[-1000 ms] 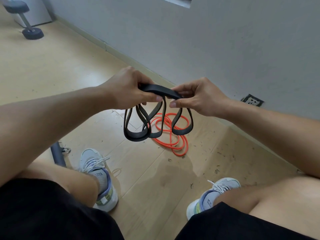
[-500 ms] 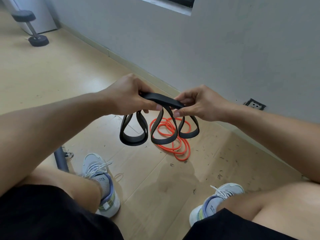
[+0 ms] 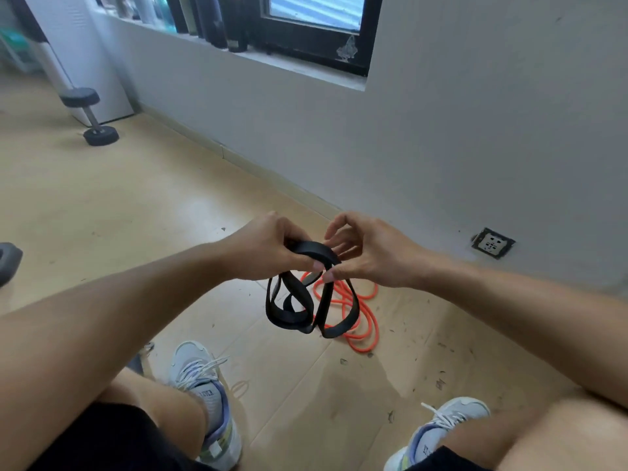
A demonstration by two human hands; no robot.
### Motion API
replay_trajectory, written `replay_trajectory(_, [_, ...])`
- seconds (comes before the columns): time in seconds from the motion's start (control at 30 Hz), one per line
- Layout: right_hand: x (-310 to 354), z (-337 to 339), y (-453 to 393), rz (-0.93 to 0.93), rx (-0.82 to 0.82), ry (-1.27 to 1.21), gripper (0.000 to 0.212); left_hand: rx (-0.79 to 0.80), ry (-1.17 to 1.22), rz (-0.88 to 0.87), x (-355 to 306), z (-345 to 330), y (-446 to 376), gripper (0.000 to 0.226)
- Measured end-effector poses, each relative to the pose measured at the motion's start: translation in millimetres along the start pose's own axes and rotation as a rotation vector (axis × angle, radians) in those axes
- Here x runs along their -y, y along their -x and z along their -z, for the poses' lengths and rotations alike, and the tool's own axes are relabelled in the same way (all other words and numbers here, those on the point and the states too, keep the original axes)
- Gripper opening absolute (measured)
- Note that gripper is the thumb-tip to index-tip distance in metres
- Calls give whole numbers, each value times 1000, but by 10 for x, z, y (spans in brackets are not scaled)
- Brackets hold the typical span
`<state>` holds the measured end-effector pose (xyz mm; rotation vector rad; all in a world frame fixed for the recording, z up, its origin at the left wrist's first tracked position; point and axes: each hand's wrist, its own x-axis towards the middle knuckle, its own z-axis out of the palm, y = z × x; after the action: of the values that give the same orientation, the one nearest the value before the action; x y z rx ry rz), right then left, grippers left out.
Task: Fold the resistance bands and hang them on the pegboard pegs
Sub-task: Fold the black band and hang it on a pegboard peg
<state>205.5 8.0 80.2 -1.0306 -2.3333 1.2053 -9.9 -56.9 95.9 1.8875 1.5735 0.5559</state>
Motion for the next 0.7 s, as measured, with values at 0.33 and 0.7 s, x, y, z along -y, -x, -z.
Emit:
replay_trajectory(0.33, [318,192,255,65,-197,84,25,-98,199,11,-338,85,147,5])
replay_trajectory(0.7, [-455,131,-39,-73,-281,-102,24,-53,276,41,185,-355,-515,23])
